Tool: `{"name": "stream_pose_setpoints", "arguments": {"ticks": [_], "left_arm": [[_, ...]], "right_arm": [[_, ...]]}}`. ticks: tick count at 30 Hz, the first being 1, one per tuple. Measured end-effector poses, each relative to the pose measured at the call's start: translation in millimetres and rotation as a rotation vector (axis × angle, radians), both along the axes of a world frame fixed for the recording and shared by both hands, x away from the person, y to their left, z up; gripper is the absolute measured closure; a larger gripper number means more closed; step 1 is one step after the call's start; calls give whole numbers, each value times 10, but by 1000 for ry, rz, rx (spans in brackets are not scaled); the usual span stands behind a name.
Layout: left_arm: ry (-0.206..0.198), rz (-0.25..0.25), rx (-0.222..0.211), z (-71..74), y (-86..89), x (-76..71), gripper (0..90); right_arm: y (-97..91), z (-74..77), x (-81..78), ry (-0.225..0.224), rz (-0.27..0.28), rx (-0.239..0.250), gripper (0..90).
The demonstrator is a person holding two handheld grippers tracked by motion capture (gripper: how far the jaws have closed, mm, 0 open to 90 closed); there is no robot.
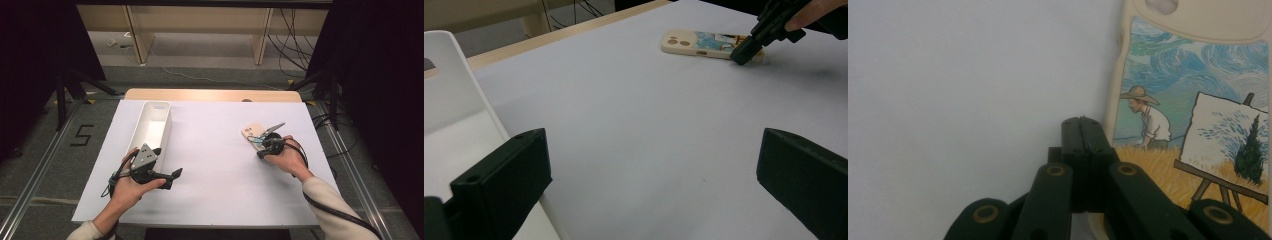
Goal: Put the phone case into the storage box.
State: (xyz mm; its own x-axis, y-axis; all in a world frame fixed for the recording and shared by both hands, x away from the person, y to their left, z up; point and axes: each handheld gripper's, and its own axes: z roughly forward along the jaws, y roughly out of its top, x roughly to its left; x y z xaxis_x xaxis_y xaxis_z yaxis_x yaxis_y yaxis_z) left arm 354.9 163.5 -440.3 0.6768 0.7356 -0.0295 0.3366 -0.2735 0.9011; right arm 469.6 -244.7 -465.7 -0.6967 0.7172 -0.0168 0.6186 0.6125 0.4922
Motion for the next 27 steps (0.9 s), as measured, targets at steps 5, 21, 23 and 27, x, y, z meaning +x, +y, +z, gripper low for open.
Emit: {"name": "stream_pose_setpoints", "arguments": {"ticks": [5, 21, 23, 27], "left_arm": [[0, 0, 0, 1, 1, -1, 4], [-5, -3, 1, 6, 3, -4, 4], [-5, -3, 1, 7, 1, -5, 4], [-6, -3, 3, 8, 0, -6, 4]], "right_arm": [[-50, 5, 0, 3, -8, -2, 900], [-148, 101, -3, 8, 11, -9, 813], [-155, 135, 3, -5, 21, -4, 744], [-190, 220, 49, -35, 25, -17, 487]]}}
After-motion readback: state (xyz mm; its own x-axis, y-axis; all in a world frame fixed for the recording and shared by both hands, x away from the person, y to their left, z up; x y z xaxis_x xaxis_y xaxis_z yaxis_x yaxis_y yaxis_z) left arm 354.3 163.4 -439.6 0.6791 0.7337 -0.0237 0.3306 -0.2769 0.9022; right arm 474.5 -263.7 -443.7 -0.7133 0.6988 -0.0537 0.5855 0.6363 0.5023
